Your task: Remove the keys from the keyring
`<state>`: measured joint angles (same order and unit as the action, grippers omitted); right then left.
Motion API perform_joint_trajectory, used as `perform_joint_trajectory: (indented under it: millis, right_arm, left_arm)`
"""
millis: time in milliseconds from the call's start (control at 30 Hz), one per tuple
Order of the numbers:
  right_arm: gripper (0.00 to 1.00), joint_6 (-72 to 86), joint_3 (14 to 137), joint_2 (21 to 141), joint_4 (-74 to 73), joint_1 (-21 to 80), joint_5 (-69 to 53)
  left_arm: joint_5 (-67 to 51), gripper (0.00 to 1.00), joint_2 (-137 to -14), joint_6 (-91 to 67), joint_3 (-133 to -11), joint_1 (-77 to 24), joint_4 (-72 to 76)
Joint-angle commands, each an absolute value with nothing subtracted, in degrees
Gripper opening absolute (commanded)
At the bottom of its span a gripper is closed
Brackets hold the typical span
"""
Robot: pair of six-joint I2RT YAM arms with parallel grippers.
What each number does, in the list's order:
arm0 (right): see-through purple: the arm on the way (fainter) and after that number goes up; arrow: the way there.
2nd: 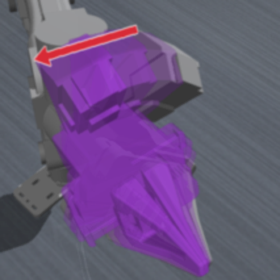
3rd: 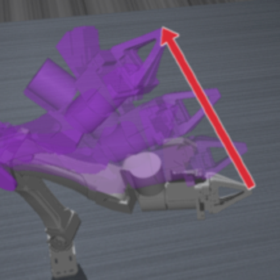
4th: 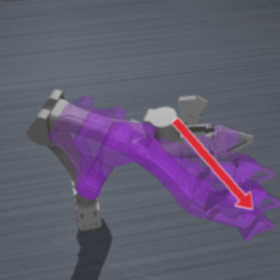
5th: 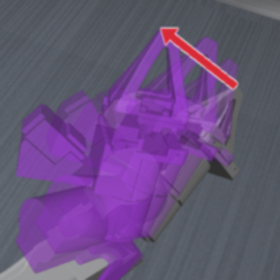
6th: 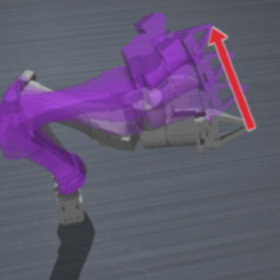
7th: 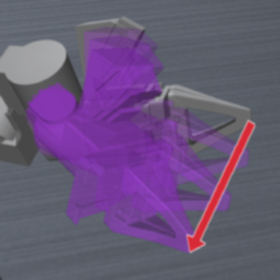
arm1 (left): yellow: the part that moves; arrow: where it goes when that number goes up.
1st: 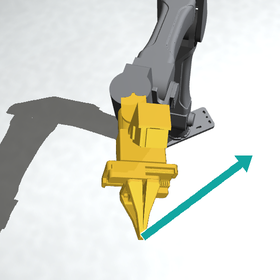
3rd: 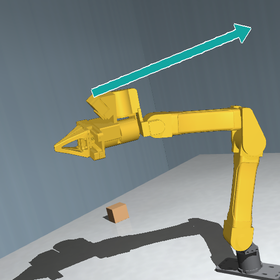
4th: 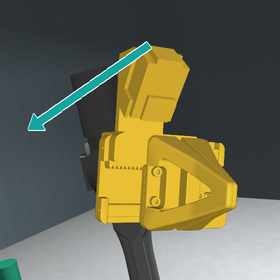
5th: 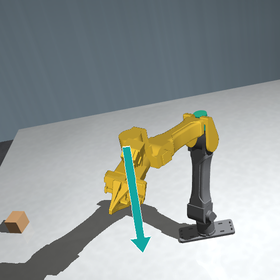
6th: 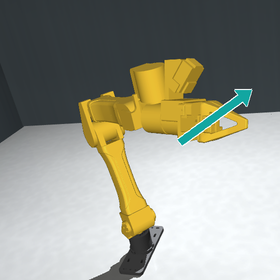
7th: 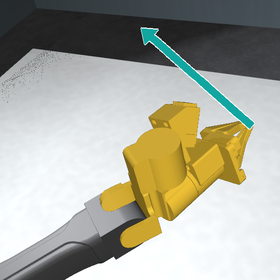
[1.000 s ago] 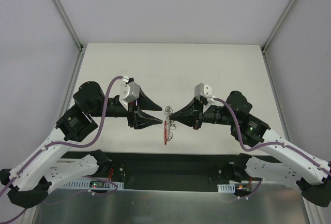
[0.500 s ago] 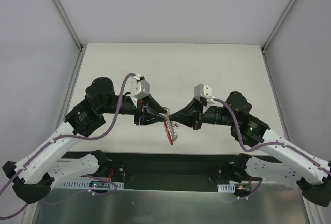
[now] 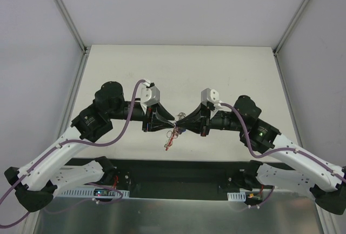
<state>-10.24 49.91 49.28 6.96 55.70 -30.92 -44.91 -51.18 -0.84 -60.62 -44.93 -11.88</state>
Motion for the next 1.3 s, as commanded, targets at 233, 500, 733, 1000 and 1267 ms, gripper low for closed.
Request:
perform_joint_trajectory:
  millis: [233, 500, 733, 1000, 1267]
  right_arm:
    - [0.01, -10.5, 53.3, 49.4, 10.6, 56.9, -33.0]
    - [0.01, -9.4, 53.2, 49.0, 10.4, 57.0, -32.7]
    - [0.08, -9.6, 51.0, 46.0, 9.7, 57.0, -29.4]
    - [0.01, -10.2, 50.4, 45.4, 6.6, 57.0, -29.8]
    - [0.34, -13.2, 46.9, 40.7, 4.2, 57.0, -21.3]
  left_arm:
    - [-50.8, 0.12, -52.6, 2.5, -60.3, -44.7, -10.7]
    - [-51.9, 0.0, -51.9, 4.2, -58.5, -44.7, -9.7]
    - [-51.2, 0.0, -49.8, 4.9, -56.3, -44.7, -6.1]
    - [-50.1, 0.0, -49.0, 5.0, -55.2, -44.6, -3.9]
    - [-50.6, 0.0, -46.5, 7.7, -51.8, -44.7, 2.7]
